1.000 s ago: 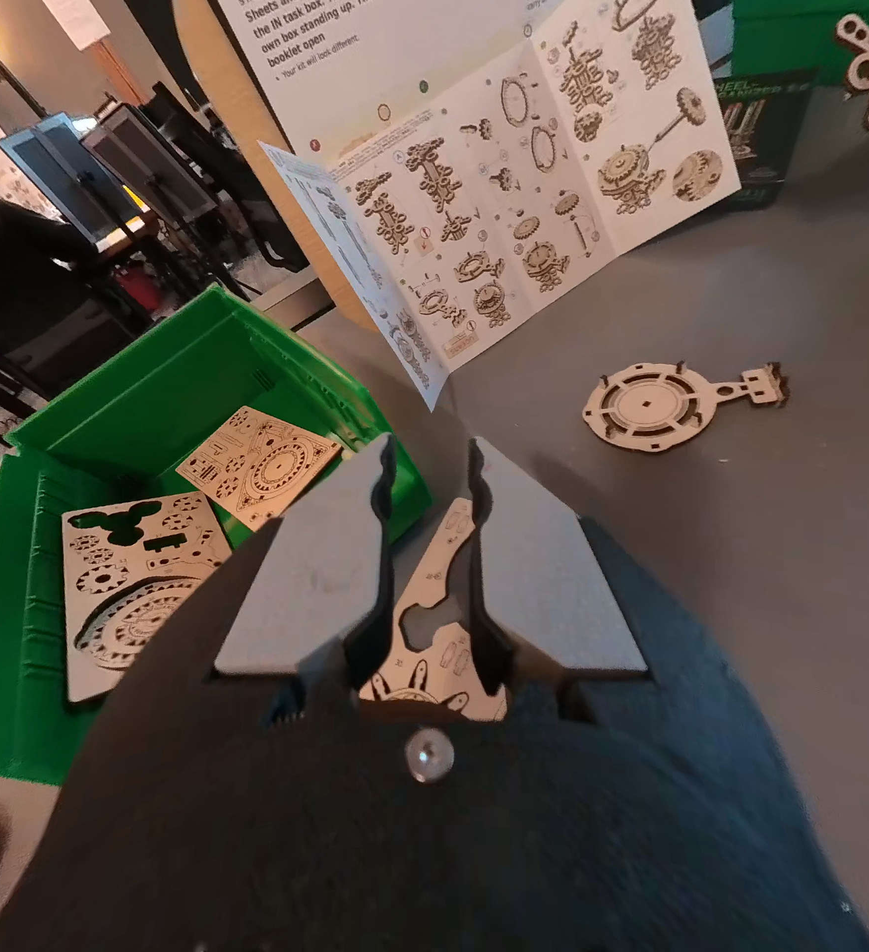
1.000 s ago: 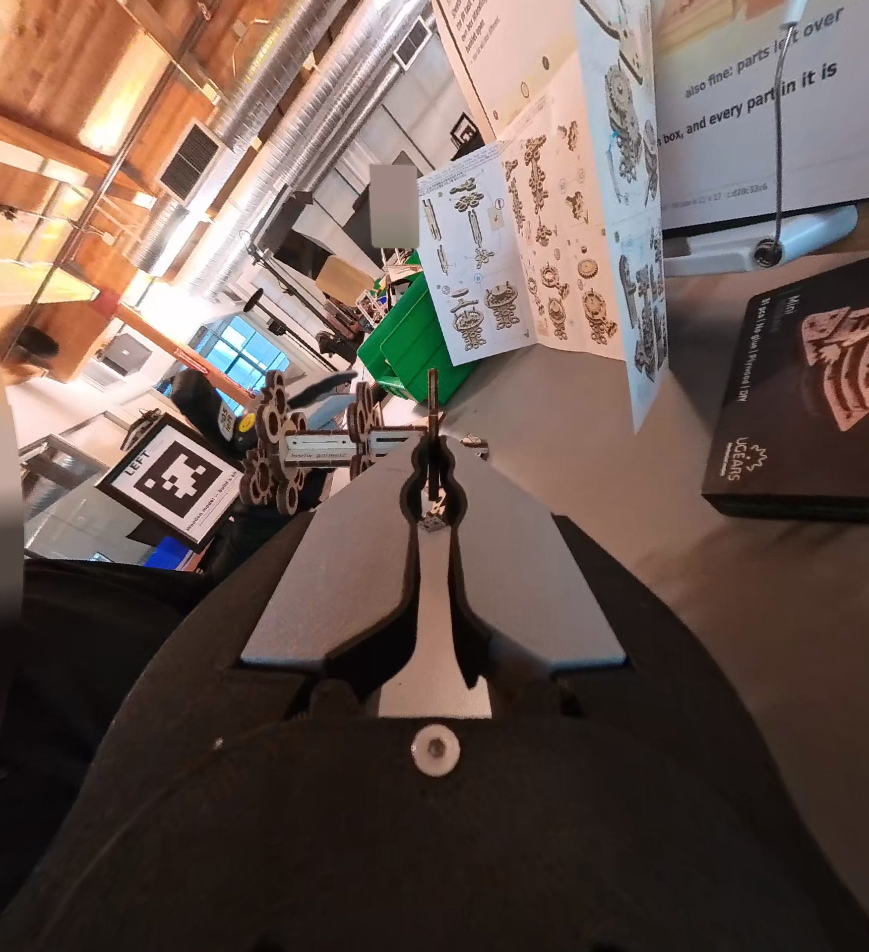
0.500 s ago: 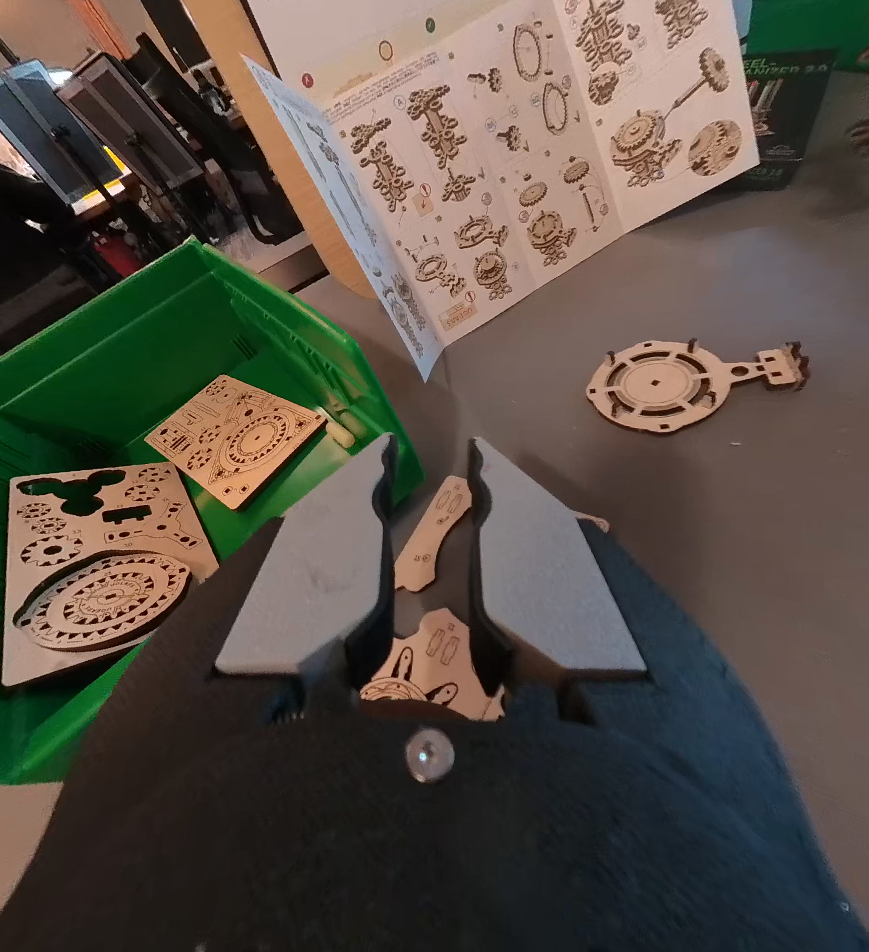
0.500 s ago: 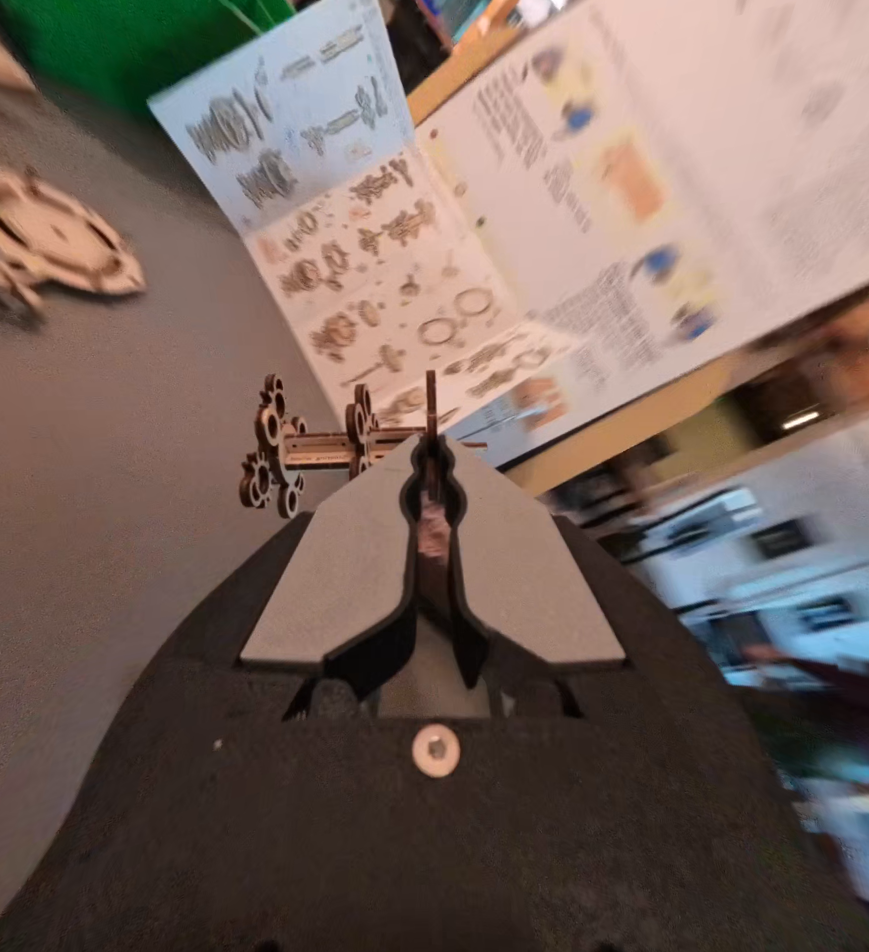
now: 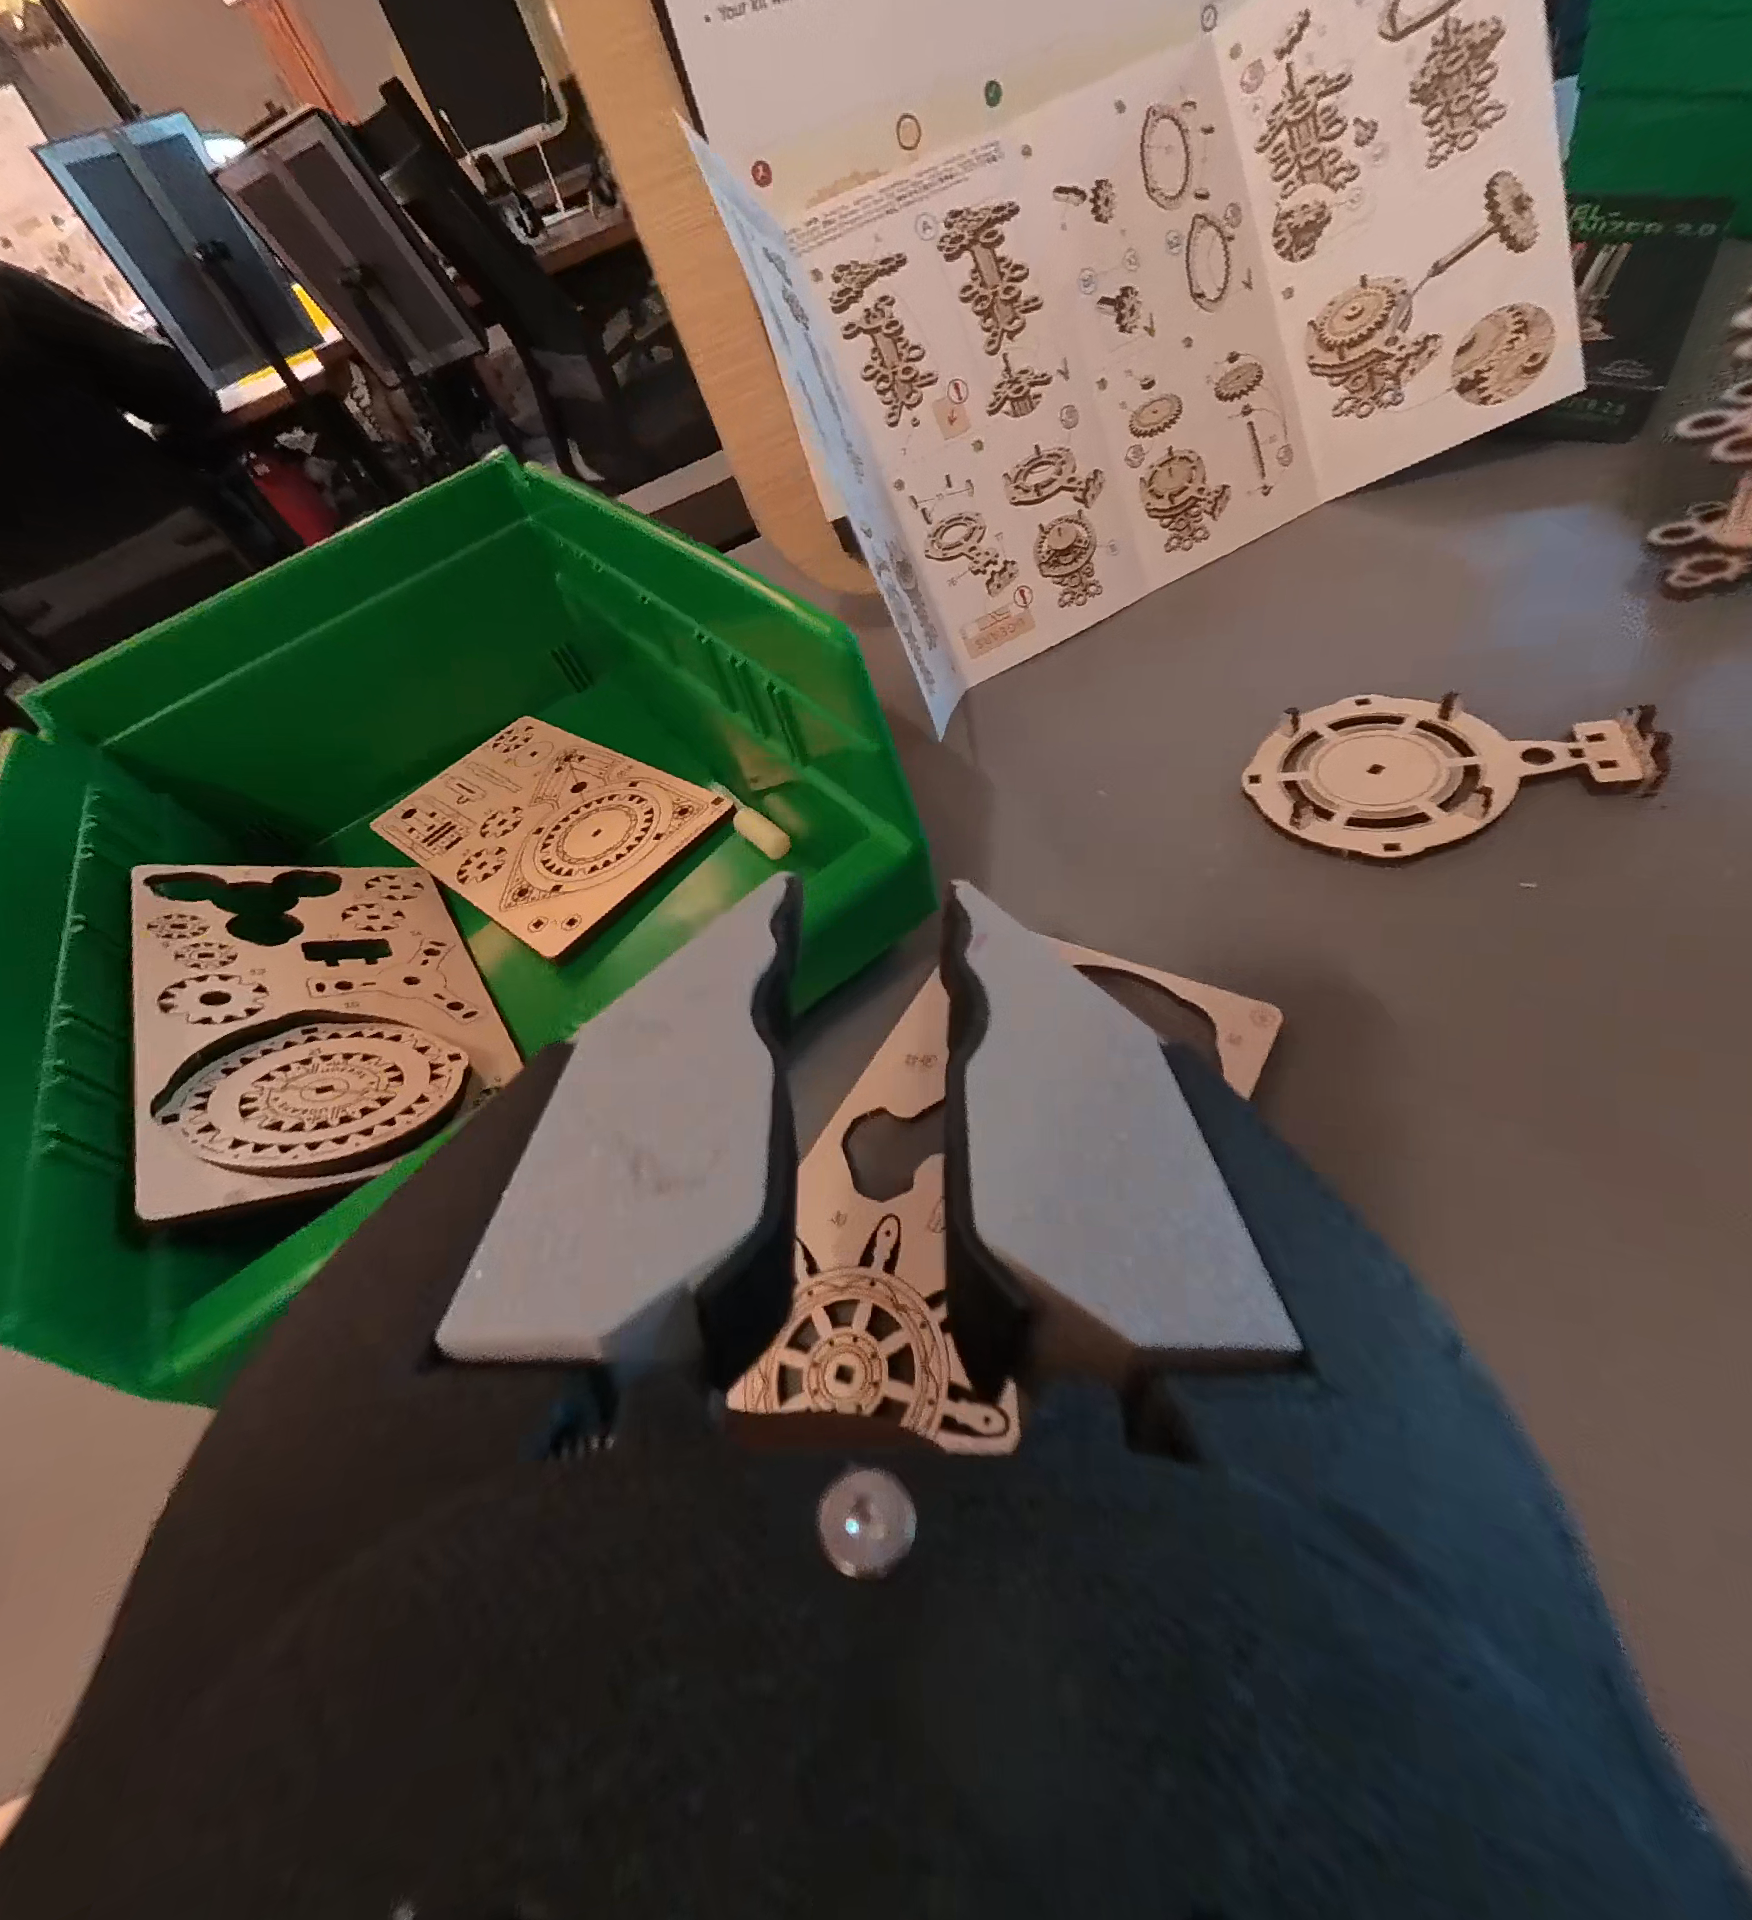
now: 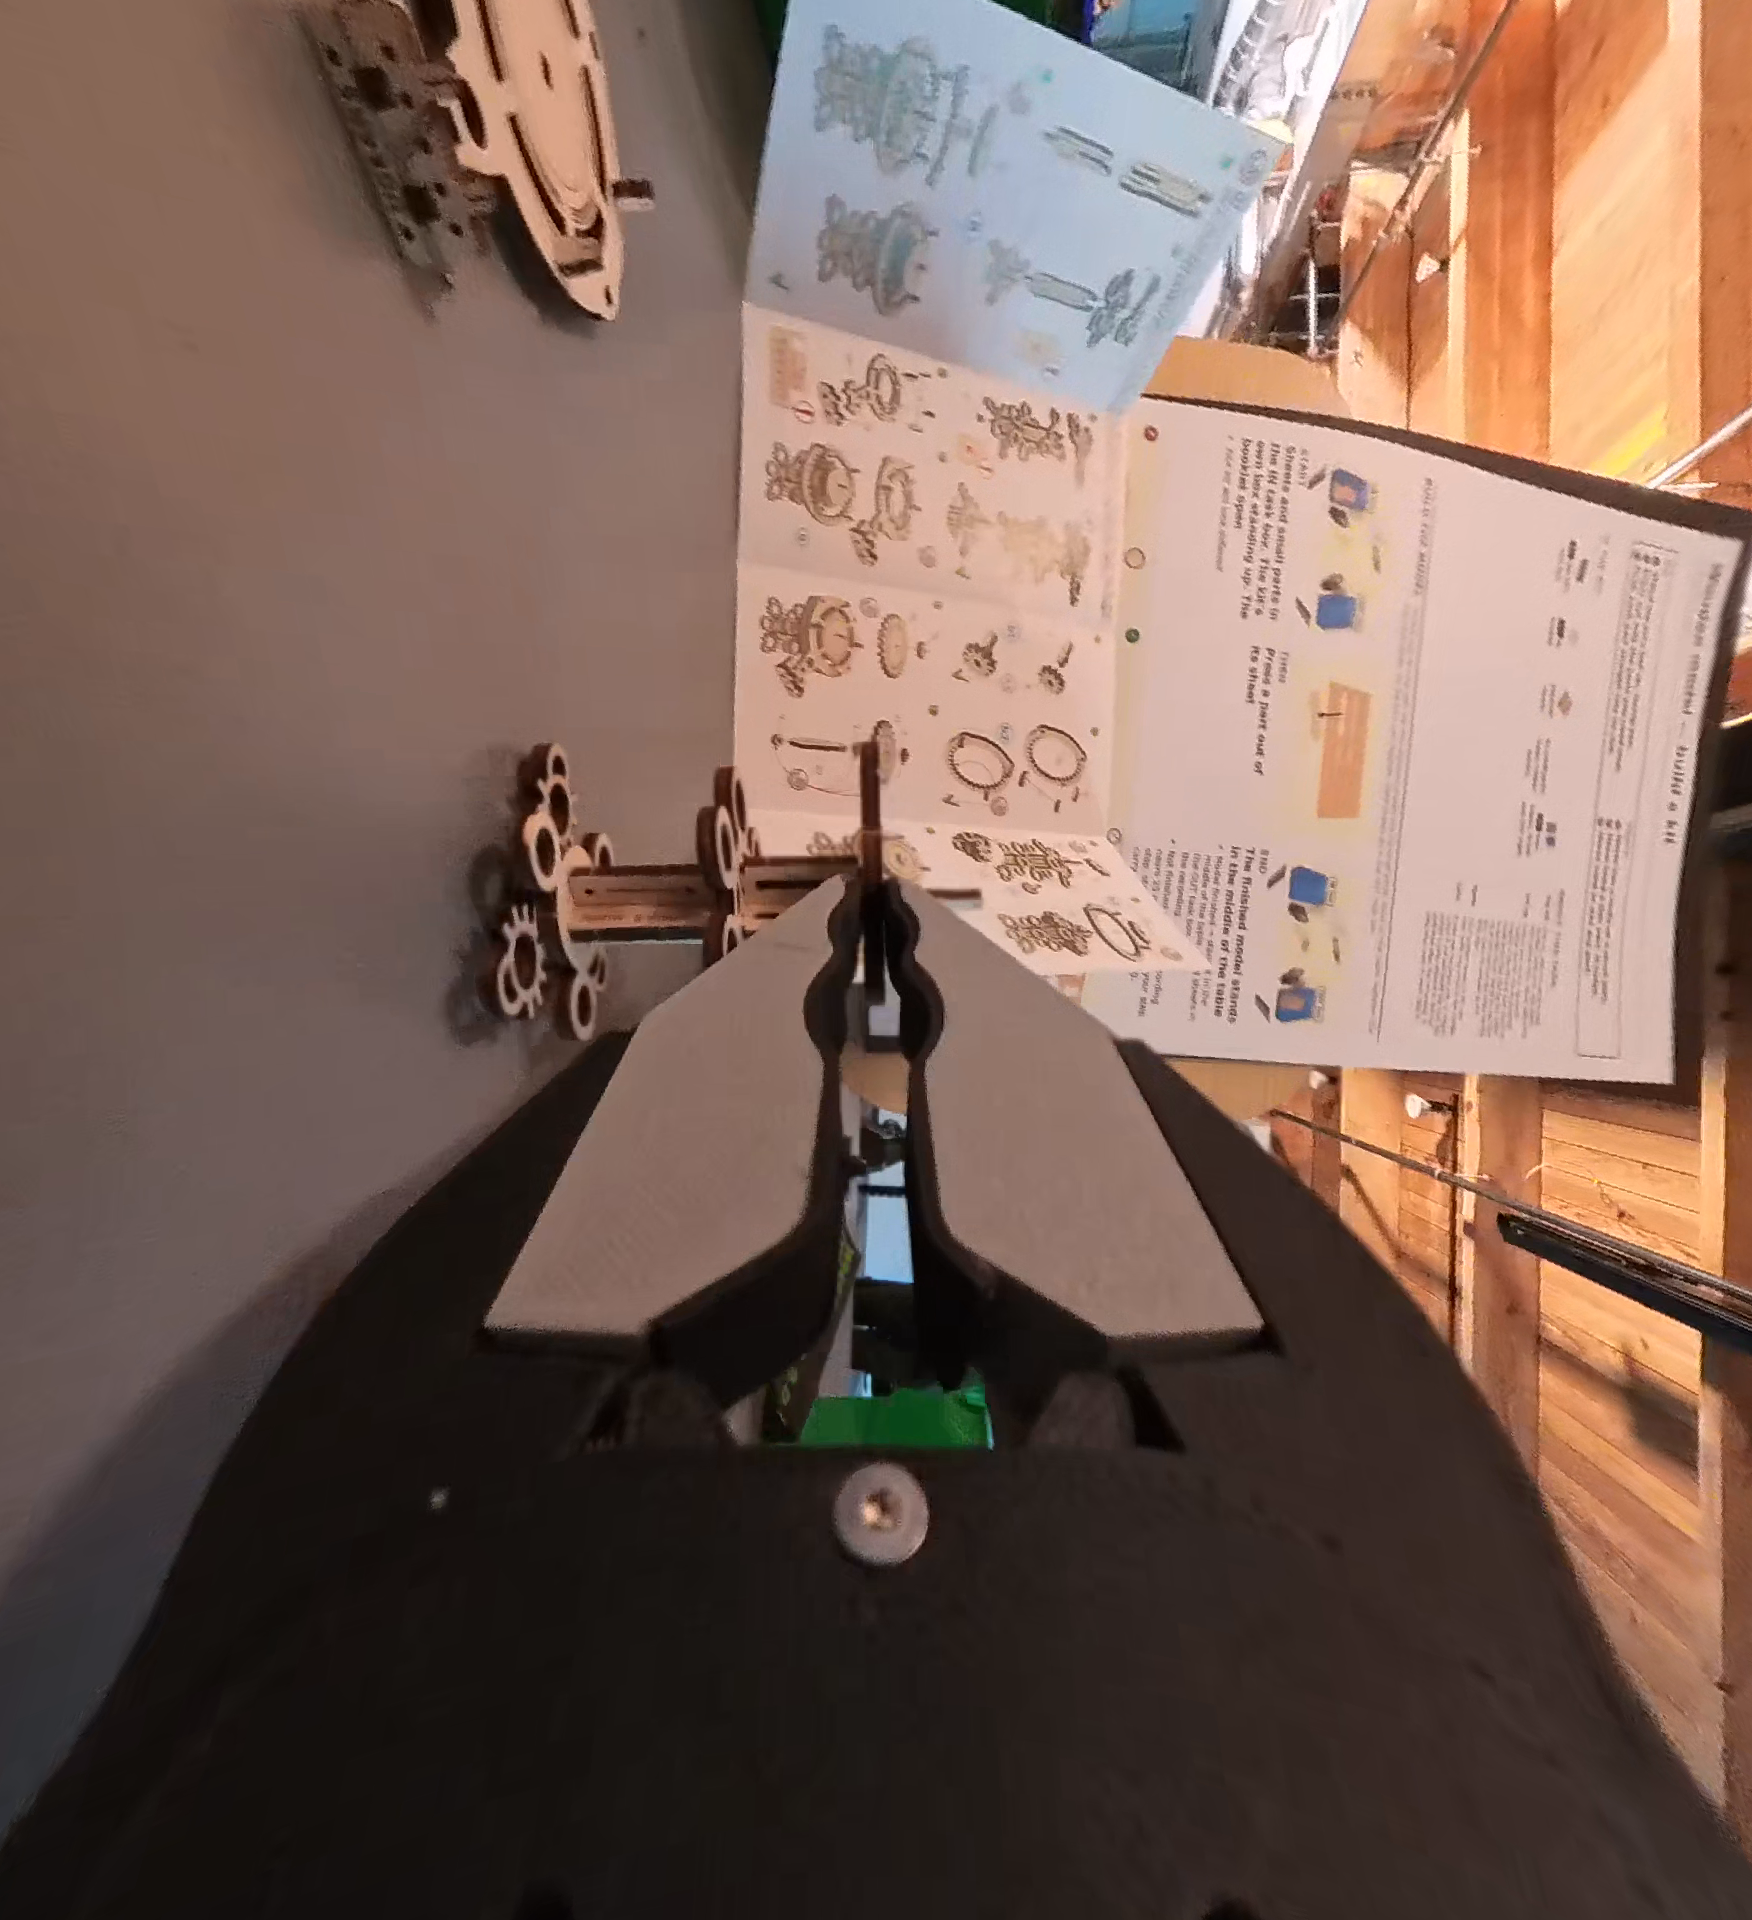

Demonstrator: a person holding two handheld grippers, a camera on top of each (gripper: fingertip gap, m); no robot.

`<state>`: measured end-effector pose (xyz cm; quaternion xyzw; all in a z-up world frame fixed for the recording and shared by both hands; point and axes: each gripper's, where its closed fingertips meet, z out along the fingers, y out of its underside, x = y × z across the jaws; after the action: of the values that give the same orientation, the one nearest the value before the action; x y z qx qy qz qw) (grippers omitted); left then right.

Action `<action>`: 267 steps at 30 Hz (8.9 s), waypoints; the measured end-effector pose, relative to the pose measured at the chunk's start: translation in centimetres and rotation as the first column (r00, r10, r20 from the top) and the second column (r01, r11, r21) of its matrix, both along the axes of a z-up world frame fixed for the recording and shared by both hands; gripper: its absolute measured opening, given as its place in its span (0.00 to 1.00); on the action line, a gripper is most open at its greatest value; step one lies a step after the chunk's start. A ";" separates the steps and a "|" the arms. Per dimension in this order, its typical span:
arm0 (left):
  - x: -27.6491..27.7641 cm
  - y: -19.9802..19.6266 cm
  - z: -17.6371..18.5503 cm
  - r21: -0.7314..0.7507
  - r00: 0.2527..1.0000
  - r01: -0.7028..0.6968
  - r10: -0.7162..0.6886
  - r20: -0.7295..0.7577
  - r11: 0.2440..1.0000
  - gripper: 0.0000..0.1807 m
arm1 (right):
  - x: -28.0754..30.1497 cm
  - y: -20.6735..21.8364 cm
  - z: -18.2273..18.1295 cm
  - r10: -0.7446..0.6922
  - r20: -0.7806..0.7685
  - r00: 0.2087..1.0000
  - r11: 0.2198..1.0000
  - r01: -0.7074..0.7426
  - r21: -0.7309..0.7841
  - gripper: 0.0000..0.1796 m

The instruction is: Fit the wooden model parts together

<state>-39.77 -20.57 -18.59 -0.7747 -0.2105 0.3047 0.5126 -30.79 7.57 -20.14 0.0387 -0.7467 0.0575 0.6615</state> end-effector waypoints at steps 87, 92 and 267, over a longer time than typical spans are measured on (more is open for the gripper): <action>-2.2 -2.1 3.8 0.228 0.913 -0.115 0.193 -0.358 0.967 0.03 | 0.4 -0.5 -0.4 0.063 0.176 0.982 0.968 -0.018 -0.248 0.09; -2.2 -2.1 3.8 0.228 0.913 -0.115 0.193 -0.359 0.967 0.03 | 0.4 -0.5 -0.5 0.063 0.179 0.982 0.969 -0.017 -0.247 0.09; -19.4 -2.1 1.1 -0.304 0.550 -0.055 0.283 0.786 0.951 0.47 | -1.2 8.7 1.5 -0.099 0.389 0.916 0.483 0.386 -0.786 0.26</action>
<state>-59.13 -22.69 -17.45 -0.8594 -0.4591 -0.0186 0.2243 -32.02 16.30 -18.61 -0.4053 -0.7083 0.3245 0.4783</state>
